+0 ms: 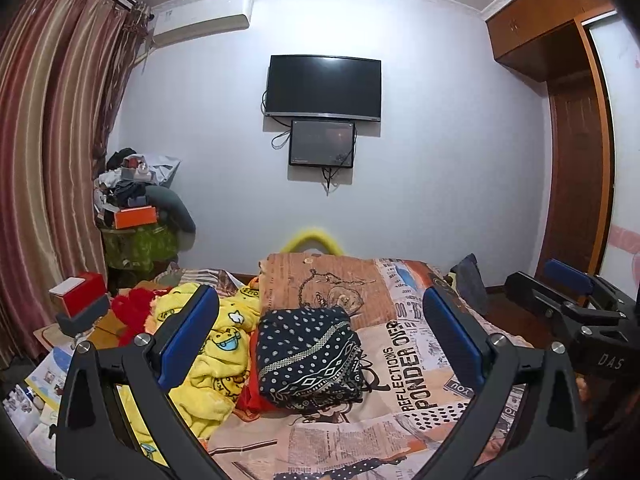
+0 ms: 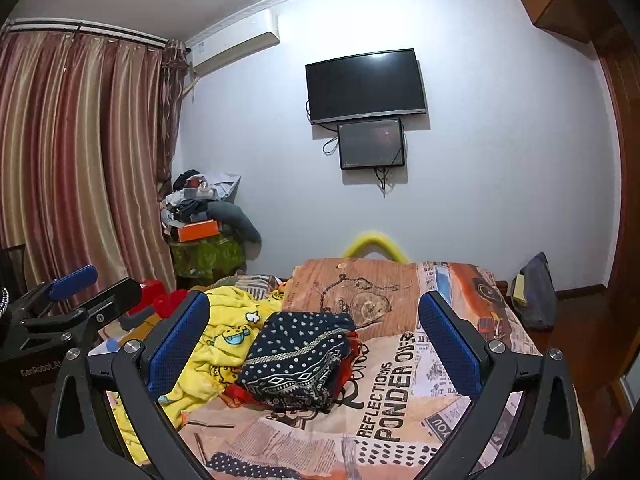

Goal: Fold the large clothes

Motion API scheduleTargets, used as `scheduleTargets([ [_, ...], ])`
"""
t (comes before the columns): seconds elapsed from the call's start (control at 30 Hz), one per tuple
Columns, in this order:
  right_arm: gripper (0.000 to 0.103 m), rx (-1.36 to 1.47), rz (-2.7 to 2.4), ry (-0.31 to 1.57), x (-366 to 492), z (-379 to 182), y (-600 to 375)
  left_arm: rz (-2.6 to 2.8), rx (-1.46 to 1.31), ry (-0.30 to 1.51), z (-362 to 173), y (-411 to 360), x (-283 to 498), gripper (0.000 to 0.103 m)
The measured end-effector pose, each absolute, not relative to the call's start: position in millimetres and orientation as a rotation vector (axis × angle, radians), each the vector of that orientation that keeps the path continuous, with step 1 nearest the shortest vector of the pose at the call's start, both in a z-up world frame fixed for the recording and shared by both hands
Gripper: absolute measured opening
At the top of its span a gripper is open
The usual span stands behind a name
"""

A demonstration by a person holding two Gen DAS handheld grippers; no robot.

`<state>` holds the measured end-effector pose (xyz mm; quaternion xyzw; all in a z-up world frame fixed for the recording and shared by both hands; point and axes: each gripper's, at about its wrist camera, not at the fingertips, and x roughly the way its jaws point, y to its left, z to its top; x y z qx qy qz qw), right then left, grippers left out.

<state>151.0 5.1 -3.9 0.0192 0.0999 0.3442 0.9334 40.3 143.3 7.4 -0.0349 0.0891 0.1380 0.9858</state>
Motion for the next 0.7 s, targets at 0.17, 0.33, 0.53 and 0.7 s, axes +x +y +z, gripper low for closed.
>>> scheduleTargets([
  [0.17,0.103,0.043,0.7,0.207,151.5,-3.4,4.8,0.257,-0.082,0.195,5.1,145.3,43.9,0.102],
  [0.33,0.103,0.045,0.696,0.204,151.1,-2.3,4.4,0.24,-0.087,0.201,3.0,145.0,46.2,0.102],
  [0.53,0.103,0.046,0.69,0.21,152.8,-3.8,6.9,0.229,-0.081,0.2,2.3,143.0,46.3,0.102],
  [0.7,0.103,0.047,0.687,0.217,153.6,-5.4,8.0,0.232,-0.081,0.205,1.4,144.7,45.5,0.102],
])
